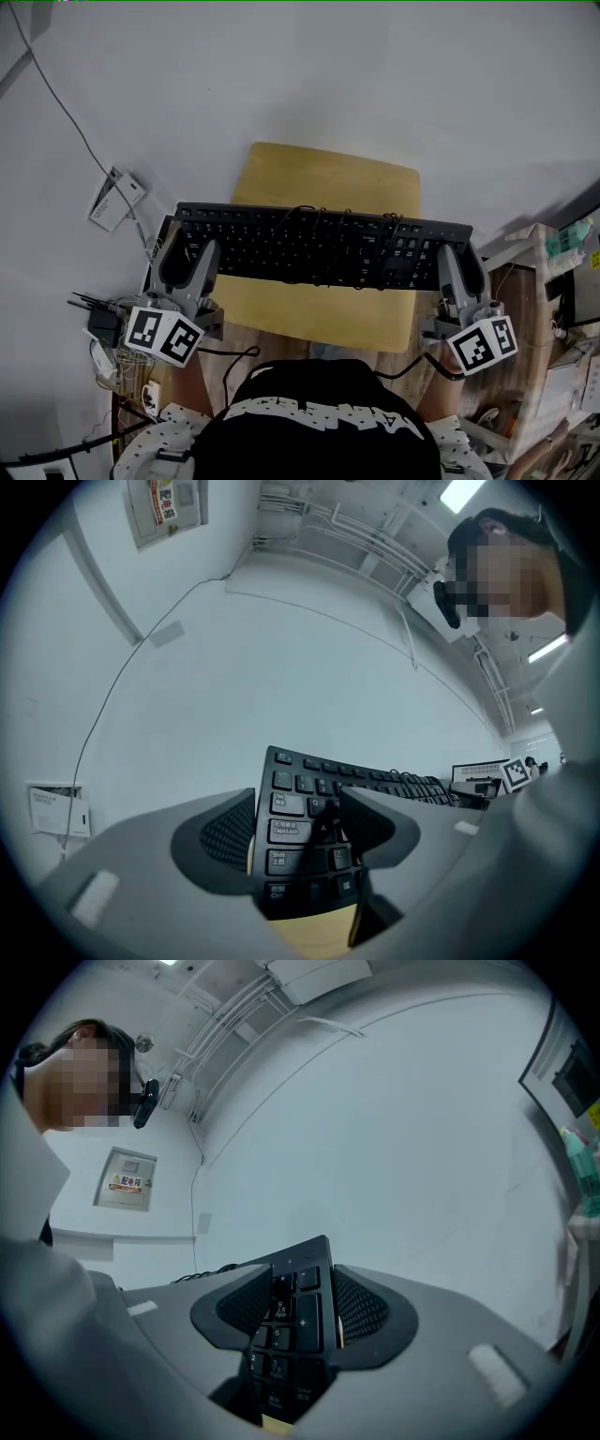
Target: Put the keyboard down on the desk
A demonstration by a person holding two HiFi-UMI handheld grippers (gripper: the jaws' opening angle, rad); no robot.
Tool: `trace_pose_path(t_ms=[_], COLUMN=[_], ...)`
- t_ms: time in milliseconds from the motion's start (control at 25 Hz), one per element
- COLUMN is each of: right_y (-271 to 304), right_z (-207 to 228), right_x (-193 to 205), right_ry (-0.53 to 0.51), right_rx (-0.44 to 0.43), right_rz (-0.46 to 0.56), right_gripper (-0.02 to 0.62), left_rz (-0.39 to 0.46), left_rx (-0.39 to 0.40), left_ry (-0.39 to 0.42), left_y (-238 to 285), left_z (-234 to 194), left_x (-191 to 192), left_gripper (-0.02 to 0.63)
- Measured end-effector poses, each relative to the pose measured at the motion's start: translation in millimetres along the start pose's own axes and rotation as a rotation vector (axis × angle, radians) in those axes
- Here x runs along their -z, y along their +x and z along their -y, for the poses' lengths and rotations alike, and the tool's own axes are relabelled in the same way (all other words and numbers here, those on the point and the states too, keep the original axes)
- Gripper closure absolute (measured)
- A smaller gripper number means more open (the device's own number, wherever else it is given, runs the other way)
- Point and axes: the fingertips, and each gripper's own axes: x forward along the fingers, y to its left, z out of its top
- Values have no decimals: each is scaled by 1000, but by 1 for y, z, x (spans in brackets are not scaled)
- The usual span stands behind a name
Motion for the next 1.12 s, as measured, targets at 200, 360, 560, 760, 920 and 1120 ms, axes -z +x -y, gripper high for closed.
trace_pose_path(t_ms=[200,360,560,760,920,1120], right_y=[-25,-22,-22,-14,-10,-12], right_z=[-12,-15,-13,-9,-4,-1], right_x=[-11,-10,-14,-10,-5,1], right_ry=[-54,-57,-53,-40,-22,-2], right_rx=[83,80,43,11,4,9], right_rz=[32,21,22,4,-5,-13], right_gripper=[379,379,379,379,377,377], left_rz=[9,11,29,16,0,-14], left_rx=[98,94,58,24,8,3], left_ry=[-35,-47,-36,-37,-31,-16], left_y=[11,11,0,0,0,0], left_z=[2,-3,4,2,2,2], left_x=[3,4,-1,6,8,7], left_gripper=[345,345,345,345,345,345])
